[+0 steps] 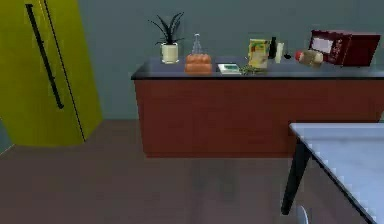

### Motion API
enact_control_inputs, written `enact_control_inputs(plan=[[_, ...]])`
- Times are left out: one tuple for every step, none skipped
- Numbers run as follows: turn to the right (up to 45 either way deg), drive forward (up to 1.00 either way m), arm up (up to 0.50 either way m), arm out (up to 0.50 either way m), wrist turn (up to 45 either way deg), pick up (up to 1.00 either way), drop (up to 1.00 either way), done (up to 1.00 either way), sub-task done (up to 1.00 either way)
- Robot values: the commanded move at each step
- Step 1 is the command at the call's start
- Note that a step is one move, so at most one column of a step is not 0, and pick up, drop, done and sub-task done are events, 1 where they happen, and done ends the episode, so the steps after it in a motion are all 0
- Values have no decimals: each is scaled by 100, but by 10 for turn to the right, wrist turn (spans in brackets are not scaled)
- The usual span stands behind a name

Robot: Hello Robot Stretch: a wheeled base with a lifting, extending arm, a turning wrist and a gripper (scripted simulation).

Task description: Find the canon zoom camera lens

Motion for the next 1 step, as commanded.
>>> enact_control_inputs(plan=[[-450,0,0,0,0,0,0,0,0]])
